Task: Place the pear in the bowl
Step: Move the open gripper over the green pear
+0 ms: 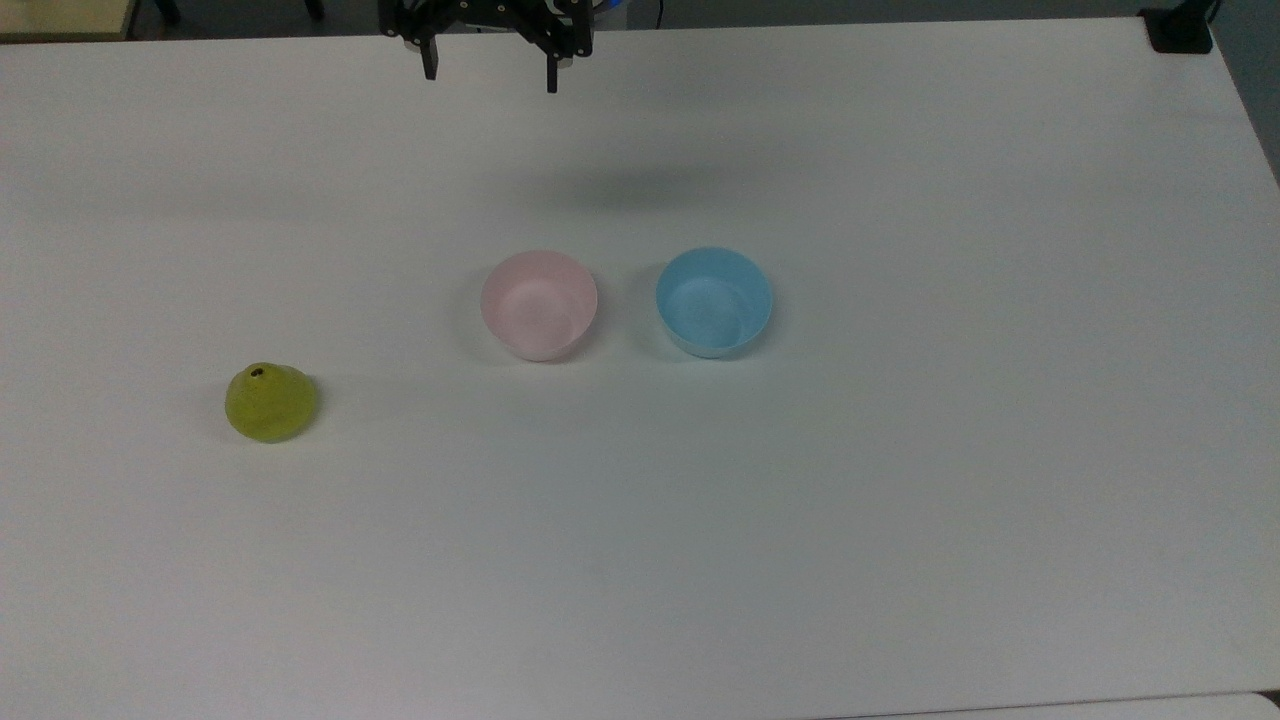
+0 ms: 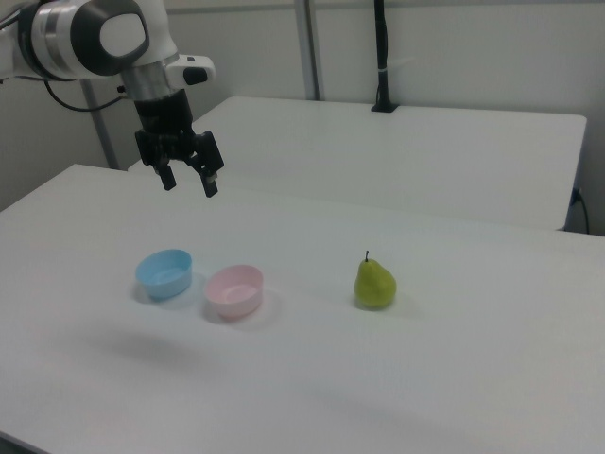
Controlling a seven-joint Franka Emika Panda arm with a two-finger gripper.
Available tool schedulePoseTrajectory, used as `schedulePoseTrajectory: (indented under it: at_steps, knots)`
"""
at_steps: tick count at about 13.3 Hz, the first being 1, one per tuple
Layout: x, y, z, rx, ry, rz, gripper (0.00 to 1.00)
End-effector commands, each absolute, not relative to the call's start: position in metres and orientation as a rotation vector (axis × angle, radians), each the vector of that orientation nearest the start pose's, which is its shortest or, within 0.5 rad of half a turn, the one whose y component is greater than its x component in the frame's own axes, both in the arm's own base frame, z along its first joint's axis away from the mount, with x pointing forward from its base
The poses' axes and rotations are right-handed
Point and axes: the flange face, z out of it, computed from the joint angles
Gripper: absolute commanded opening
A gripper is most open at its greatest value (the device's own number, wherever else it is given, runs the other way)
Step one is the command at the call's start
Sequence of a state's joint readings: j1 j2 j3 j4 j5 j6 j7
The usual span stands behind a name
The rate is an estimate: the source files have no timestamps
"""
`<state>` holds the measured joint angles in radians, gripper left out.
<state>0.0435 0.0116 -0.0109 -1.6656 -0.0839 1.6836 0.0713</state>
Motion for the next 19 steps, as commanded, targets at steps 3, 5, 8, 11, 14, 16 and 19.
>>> schedulePoseTrajectory:
  at_steps: [3, 5, 8, 11, 14, 16, 19]
  knots:
    - [0.557, 0.002, 0.581, -3.208, 0.065, 0.023, 1.00]
    - [0.559, -0.006, 0.579, -3.208, 0.077, 0.021, 1.00]
    - [0.563, -0.031, 0.577, -3.209, 0.017, 0.006, 1.00]
    - [0.587, -0.081, 0.560, -3.163, -0.006, -0.102, 1.00]
    - [0.608, -0.120, 0.533, -3.164, 0.068, -0.187, 1.00]
    - [0.624, -0.139, 0.517, -3.174, 0.104, -0.233, 1.00]
    - [0.652, -0.174, 0.467, -3.191, 0.167, -0.248, 1.00]
